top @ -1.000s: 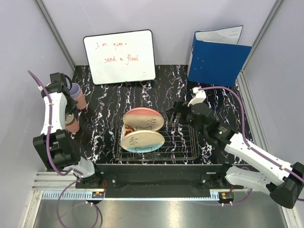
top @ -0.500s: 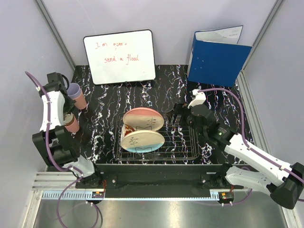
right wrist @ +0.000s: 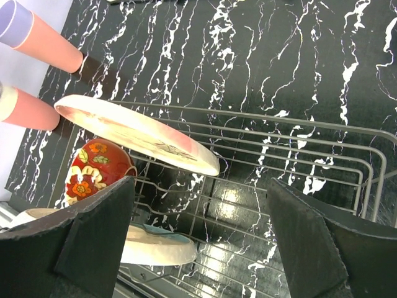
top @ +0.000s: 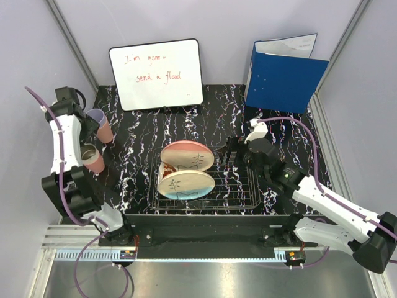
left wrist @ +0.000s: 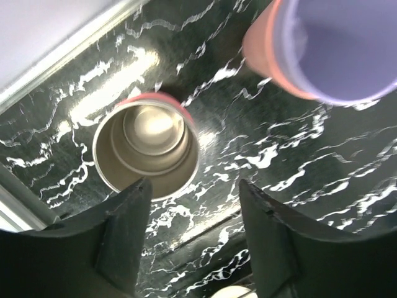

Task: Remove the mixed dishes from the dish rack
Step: Place the cup into the cup, then pick up the plate from the dish rack.

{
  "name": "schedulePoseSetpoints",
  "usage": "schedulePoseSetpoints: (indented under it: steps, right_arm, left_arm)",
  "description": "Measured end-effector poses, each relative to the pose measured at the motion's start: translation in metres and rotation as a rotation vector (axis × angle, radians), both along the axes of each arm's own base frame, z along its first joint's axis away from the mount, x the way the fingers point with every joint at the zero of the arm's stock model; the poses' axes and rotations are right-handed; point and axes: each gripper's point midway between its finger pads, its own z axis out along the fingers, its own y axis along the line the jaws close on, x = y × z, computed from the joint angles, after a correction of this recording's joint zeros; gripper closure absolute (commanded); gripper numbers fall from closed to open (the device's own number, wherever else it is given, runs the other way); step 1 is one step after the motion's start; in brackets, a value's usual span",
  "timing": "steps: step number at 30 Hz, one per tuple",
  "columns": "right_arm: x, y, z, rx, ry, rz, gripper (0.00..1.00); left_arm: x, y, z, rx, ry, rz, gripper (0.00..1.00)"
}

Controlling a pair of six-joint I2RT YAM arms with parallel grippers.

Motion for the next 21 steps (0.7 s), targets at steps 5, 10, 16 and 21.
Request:
schedulePoseSetpoints:
  steps: [5, 10, 16, 21]
  right_arm:
    - [-0.001, -0.001, -0.006, -0.012, 0.008, 0.003, 0.05]
    - [-0.001, -0.003, -0.007, -0.029, -0.003, 0.009, 0.05]
    - [-0.003, -0.012, 0.008, -0.032, -0.059, 0.0, 0.0]
    - [-0.007, -0.02, 0.017, -0.053, -0.098, 0.01, 0.0]
  left_arm:
    - [0.009, 0.002, 0.042, 0.035, -0.099, 0.009, 0.3]
    - [0.012, -0.026, 0.111, 0.113, -0.274, -0.059, 0.29]
    - [-0.007, -0.109, 0.176, 0.132, -0.519, -0.324, 0.28]
    - [-0.028, -0.168, 0.156, 0.063, -0.57, -0.585, 0.28]
